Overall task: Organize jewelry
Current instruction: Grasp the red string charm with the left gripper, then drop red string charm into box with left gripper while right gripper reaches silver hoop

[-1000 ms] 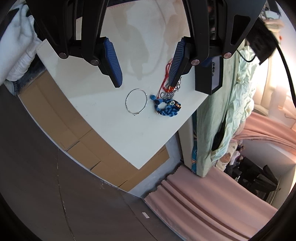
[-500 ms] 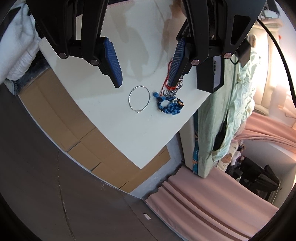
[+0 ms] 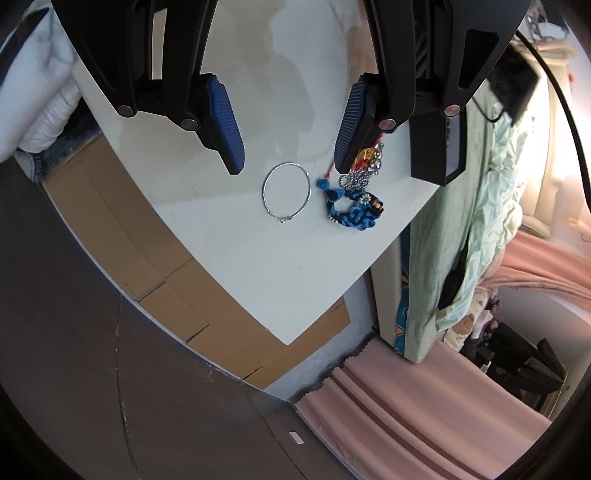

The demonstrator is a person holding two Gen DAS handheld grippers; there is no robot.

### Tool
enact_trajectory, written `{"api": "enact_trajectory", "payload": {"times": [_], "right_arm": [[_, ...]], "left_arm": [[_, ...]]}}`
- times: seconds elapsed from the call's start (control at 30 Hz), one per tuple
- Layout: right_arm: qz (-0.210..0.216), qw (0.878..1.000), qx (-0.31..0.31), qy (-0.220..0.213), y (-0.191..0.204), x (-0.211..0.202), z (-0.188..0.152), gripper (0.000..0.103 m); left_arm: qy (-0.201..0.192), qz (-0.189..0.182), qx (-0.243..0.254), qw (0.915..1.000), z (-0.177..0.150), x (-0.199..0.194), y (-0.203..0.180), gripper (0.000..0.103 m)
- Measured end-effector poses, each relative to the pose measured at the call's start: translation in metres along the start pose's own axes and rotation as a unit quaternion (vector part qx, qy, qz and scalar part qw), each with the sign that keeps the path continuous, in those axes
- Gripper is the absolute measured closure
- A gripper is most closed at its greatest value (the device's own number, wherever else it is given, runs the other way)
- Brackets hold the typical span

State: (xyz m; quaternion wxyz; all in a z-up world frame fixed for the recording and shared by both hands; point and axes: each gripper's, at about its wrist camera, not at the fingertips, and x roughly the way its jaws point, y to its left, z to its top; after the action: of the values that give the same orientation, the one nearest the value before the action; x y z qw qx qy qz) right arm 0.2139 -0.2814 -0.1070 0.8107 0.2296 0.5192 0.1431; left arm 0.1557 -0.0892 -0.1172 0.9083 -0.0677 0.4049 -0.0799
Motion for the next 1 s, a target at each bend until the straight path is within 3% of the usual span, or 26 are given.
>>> {"api": "enact_trajectory", "payload": {"times": [0.2, 0.37, 0.6, 1.0], "right_arm": [[-0.02, 1.0, -0.021, 0.008, 0.009, 0.013, 0.003, 0.05], [-0.063, 0.996, -0.062, 0.003, 0.02, 0.024, 0.005, 0.05], [-0.084, 0.99, -0.109, 0.028, 0.034, 0.049, 0.005, 0.047], [-0.161, 0.965, -0.204, 0.034, 0.058, 0.069, -0.005, 0.04]], "left_arm": [[-0.017, -0.018, -0.01, 0.9996, 0.008, -0.017, 0.004, 0.096], [-0.037, -0.031, -0.028, 0.9985, 0.018, -0.034, 0.015, 0.096], [-0.064, -0.043, -0.051, 0.9957, 0.035, -0.056, 0.033, 0.096], [-0.104, -0.025, -0.094, 0.9898, 0.046, -0.085, 0.075, 0.096]]}}
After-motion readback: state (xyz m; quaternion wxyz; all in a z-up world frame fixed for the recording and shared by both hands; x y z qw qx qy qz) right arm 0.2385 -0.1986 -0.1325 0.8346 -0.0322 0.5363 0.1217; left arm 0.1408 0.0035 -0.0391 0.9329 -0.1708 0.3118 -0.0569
